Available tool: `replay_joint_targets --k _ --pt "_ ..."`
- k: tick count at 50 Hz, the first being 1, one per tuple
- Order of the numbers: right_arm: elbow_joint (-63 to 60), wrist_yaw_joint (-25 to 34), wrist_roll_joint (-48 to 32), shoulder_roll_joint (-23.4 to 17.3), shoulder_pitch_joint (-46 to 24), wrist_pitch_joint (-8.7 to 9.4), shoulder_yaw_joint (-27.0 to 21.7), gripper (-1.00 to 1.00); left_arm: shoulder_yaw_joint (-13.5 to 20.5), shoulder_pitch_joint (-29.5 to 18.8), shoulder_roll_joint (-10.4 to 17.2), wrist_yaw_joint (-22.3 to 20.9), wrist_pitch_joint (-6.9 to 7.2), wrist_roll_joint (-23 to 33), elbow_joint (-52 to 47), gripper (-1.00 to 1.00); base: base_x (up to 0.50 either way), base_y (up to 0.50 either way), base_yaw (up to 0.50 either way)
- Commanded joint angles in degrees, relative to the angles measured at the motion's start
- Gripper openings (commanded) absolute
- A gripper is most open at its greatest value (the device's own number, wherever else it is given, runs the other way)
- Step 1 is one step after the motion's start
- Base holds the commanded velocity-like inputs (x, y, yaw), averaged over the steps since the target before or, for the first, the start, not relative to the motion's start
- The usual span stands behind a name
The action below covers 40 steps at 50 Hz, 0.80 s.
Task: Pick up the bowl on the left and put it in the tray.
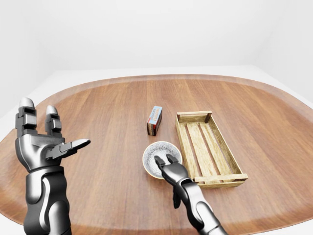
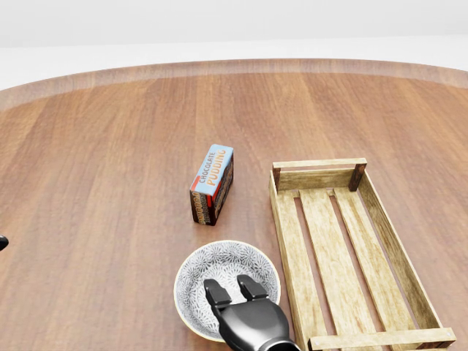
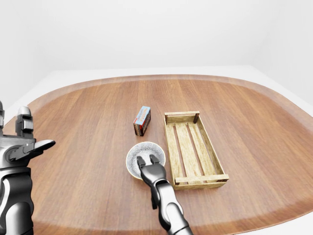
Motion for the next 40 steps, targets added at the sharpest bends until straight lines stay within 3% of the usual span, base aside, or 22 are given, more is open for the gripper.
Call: replay_joint_targets --k 1,40 --pt "2.08 -0.36 0.11 0.25 -1.15 0.00 -0.51 1.00 0.08 -0.04 0.03 -0.07 0.00 -0.01 0.15 1.00 0.00 0.00 0.00" --pt "9.07 -2.16 1.88 0.46 -5.51 0.00 -3.18 1.00 0.16 -0.13 0.17 0.11 0.00 -0.09 0.14 1.00 0.00 0.00 0.00"
